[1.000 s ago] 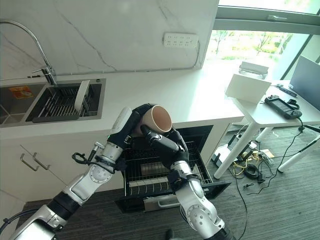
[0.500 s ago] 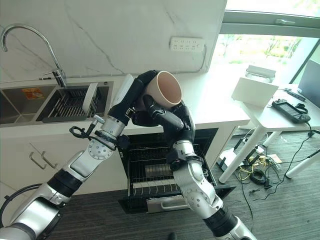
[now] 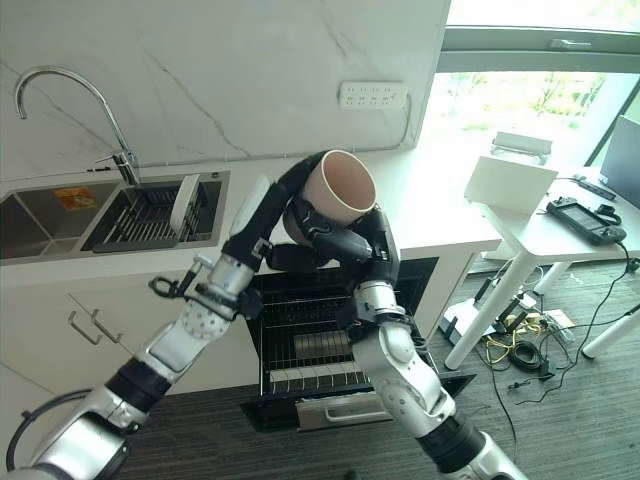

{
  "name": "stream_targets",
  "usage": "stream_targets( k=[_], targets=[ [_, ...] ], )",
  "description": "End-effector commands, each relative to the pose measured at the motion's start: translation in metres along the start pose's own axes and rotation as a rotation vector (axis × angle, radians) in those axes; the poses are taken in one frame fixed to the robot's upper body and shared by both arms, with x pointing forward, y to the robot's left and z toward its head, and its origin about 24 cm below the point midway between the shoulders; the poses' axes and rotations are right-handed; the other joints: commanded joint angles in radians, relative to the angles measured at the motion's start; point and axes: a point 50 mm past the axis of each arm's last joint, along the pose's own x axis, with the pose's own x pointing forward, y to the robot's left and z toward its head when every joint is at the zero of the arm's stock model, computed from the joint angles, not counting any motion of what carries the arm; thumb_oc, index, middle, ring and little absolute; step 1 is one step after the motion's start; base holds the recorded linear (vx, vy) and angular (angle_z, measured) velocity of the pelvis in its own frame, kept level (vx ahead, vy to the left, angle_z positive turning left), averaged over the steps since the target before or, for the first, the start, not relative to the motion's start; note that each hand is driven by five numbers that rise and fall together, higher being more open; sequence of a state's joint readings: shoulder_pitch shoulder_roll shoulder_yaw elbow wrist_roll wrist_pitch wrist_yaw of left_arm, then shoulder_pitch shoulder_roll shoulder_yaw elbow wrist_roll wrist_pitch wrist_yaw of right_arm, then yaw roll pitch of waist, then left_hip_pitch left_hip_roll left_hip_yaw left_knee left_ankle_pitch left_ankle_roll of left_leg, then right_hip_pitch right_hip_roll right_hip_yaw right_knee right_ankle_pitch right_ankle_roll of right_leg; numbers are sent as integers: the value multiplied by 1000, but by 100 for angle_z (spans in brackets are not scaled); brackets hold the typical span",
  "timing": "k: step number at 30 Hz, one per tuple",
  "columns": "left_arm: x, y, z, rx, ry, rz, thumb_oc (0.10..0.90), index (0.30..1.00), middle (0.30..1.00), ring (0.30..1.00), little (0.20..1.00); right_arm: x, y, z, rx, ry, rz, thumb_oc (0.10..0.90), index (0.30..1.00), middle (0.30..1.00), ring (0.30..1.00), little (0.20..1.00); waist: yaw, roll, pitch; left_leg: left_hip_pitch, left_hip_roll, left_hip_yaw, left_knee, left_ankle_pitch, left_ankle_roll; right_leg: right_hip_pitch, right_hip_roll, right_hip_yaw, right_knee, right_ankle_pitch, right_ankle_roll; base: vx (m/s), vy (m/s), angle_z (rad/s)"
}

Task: Place the dishes in the dishwasher.

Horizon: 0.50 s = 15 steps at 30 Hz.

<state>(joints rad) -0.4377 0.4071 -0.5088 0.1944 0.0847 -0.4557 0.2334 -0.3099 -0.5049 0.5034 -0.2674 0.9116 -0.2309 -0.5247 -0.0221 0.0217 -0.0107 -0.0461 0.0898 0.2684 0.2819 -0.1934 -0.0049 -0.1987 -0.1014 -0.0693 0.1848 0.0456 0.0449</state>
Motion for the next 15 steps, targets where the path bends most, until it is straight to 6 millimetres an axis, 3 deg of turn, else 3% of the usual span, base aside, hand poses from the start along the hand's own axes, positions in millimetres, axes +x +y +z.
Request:
stream_targets(
  k=[1,5,10,15],
  targets=[
    [-102,-65,-54,6,370,-398,800,900,900,900,900,-8,70,193,349,-1110,424,400,300,300,300,300,18,-44,-47,-51,32,-93,18,5,-45,41,-75,-21,115,-126,86,-3,-7,8],
    [-136,-34,-73,34,507,-267,800,900,900,900,900,-7,51,197,288,-1142,364,400,300,300,300,300,33,-42,-45,-50,23,-111,18,8,-46,48,-72,-25,115,-128,83,1,0,5],
    [-163,3,-84,33,637,-78,800,900,900,900,900,-6,31,201,220,-1152,296,400,300,300,300,300,52,-41,-43,-48,19,-123,18,12,-47,58,-73,-33,115,-130,79,3,2,-2],
    [-170,28,-85,23,672,55,800,900,900,900,900,-5,21,206,159,-1168,248,400,300,300,300,300,60,-44,-41,-48,17,-133,18,16,-49,62,-75,-39,115,-129,77,10,1,3]
  ],
)
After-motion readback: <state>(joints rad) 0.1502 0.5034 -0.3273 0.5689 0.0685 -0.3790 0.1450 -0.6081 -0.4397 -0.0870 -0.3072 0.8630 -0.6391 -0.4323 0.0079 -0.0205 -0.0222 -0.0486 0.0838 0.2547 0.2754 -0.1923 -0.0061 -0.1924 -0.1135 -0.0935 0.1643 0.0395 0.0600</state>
